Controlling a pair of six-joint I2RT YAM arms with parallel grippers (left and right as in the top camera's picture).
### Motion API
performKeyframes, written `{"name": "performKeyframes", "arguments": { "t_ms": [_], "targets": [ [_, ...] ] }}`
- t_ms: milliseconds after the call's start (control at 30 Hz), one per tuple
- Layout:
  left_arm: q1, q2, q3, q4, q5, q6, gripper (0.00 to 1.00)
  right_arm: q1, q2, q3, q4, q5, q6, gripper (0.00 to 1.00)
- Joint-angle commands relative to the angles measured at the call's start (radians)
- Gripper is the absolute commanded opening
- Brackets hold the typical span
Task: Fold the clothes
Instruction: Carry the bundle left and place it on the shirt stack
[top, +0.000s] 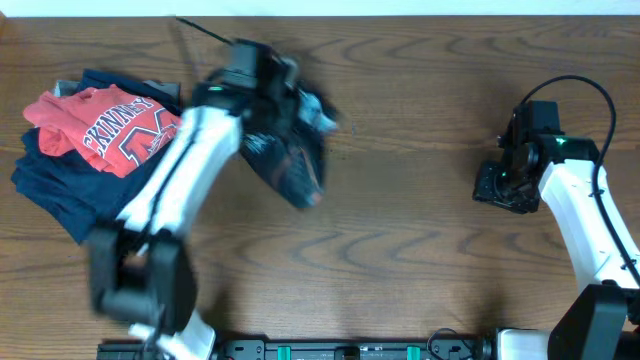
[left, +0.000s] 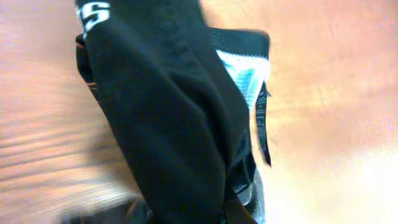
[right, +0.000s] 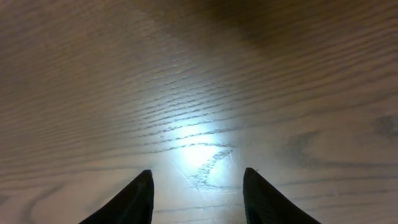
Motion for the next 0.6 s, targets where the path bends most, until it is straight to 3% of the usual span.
{"name": "performKeyframes", "arguments": {
  "t_ms": [0, 200, 567],
  "targets": [
    [0.078, -0.152, 0.024, -0.008, -0.175, -0.053, 0.06, -0.007, -0.015, 0.010, -0.003, 0.002, -0.022, 0.45],
    [0.241, -0.331, 0.024, 0.003, -0.181, -0.070, 0.06, -0.007, -0.015, 0.010, -0.002, 0.002, -0.022, 0.45],
    [0.430, -0.317, 0.023, 0.035, -0.181, -0.070, 0.06, -0.007, -0.015, 0.010, -0.003, 0.002, -0.022, 0.45]
  ]
}}
